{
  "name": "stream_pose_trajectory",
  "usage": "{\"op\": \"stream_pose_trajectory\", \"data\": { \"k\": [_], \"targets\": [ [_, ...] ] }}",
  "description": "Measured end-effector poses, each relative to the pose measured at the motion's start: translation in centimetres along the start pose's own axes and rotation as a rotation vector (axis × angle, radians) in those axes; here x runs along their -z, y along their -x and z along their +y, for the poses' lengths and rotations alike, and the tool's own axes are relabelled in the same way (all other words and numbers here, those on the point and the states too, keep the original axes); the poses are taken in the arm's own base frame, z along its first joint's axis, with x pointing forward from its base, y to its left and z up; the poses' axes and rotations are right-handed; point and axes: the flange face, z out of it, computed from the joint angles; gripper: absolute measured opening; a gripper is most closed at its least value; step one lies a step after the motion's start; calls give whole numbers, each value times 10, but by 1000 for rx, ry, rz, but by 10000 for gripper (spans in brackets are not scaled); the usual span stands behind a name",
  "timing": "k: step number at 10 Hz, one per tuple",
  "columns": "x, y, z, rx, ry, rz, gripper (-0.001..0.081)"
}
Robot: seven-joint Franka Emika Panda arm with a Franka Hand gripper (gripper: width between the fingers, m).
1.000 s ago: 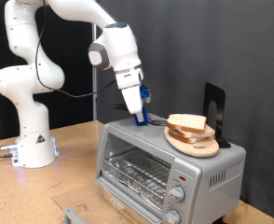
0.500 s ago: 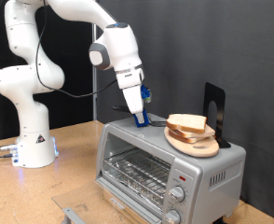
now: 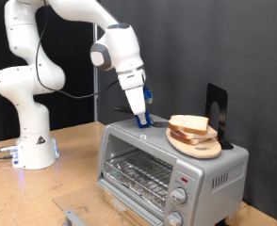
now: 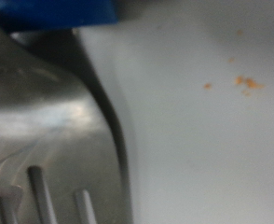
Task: Make a piece of toast with the oven
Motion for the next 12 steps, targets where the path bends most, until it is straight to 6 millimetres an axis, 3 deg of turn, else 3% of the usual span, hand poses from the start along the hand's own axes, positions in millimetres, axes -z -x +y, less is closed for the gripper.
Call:
{"op": "stream_pose_trajectory", "data": {
  "k": [12],
  "targets": [
    [0, 0, -3, 38, -2, -4, 805]
  ]
}}
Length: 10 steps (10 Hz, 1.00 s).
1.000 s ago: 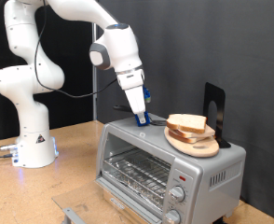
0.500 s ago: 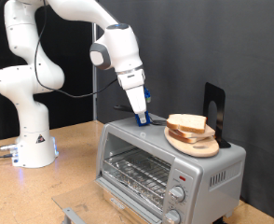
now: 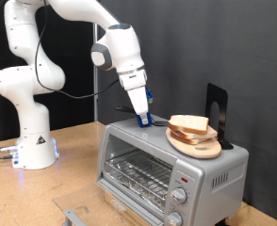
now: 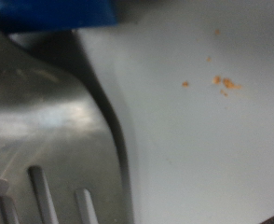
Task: Make a piece of toast with the oven
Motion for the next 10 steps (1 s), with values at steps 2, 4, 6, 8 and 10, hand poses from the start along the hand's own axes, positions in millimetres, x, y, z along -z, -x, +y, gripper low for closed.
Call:
{"op": "stream_pose_trajectory", "data": {
  "k": [2, 4, 6, 8, 10],
  "targets": [
    [0, 0, 0, -2, 0, 1, 805],
    [0, 0, -1, -2, 0, 2, 783],
    [0, 0, -1, -3, 0, 2, 432],
    [0, 0, -2, -7, 1, 2, 431],
    [0, 0, -2, -36, 1, 8, 431]
  ]
}}
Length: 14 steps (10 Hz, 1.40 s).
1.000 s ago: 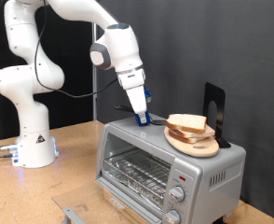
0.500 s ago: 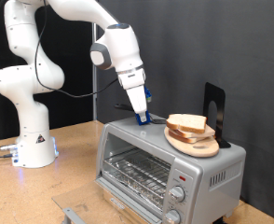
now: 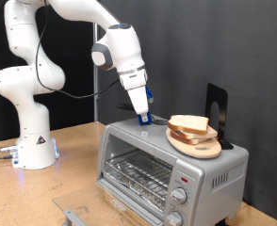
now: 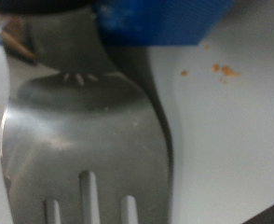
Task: Make a piece of toast with the oven
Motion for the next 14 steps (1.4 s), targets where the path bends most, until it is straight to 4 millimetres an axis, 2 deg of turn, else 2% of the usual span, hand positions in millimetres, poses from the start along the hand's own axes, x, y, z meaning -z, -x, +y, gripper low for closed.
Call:
{"op": "stream_pose_trajectory", "data": {
  "k": [3, 4, 11, 12, 13, 14],
  "targets": [
    [3, -3, -3, -129, -17, 70, 430],
    [3, -4, -3, -155, -24, 81, 381],
    [4, 0, -12, -159, -48, 74, 383],
    [3, 0, -13, -157, -48, 72, 436],
    [3, 1, -13, -156, -48, 70, 436],
    [2, 1, -14, -156, -47, 67, 628]
  ]
}}
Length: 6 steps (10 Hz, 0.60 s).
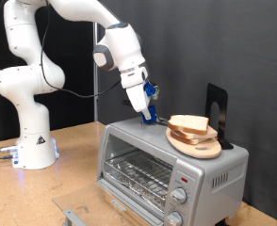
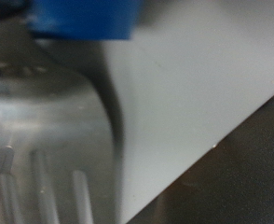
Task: Make a piece of toast with the oven
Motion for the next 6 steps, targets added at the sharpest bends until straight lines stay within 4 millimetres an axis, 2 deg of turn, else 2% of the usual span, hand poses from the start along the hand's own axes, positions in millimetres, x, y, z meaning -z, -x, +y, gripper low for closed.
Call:
{"op": "stream_pose_trajectory", "data": {
  "k": [1, 2, 3, 6],
  "targets": [
    [0, 1, 0, -1, 1, -3, 745],
    [-1, 1, 0, -3, 2, -4, 745],
    [-1, 1, 1, -2, 3, -5, 797],
    [-2, 2, 1, 12, 8, -10, 800]
  ]
}}
